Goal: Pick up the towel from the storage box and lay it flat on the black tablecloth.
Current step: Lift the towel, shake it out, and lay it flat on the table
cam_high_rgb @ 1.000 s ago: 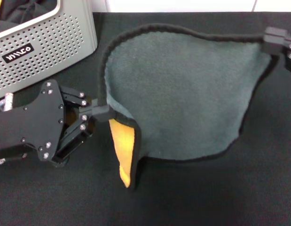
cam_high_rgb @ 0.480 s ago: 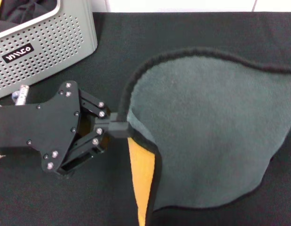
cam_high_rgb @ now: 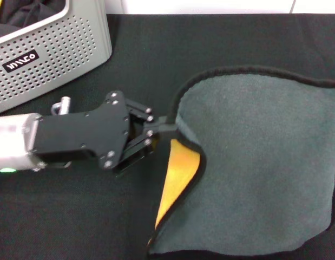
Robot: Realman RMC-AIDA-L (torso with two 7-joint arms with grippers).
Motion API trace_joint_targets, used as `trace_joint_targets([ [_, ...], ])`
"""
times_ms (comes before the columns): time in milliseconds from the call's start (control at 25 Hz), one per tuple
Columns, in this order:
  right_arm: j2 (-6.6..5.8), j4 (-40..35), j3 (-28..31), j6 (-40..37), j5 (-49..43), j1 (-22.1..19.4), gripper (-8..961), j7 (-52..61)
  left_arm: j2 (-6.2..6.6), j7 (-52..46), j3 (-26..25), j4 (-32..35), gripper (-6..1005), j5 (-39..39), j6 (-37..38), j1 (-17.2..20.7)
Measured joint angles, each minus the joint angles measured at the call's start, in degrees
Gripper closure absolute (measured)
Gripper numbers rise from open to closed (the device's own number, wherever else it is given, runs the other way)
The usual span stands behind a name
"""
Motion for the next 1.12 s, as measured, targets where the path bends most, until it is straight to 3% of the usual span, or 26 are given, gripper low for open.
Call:
trace_joint_targets([
  [240, -0.10, 12.55, -1.83, 5.81, -1.70, 7.00, 898, -6.86, -1.46, 2.56, 0.00, -0.56, 992, 0.48, -9.80, -0.58],
  [520, -0.14, 20.11, -7.22, 16.99, -1.84, 13.44, 896, -13.81, -2.25, 7.51, -0.08, -0.62, 992, 0.18, -18.04, -0.62],
  [920, 0.30, 34.33, -9.29, 27.91, -1.90, 23.92, 894, -20.20, -6.24, 17.66, -2.06, -0.91, 992, 0.06, -32.99, -1.26],
  [1120, 0.50, 37.26, -10.69, 34.66, -1.48, 27.09, 893, -21.88, -6.53, 20.82, -3.16, -1.10, 992, -0.61, -36.41, -1.22],
])
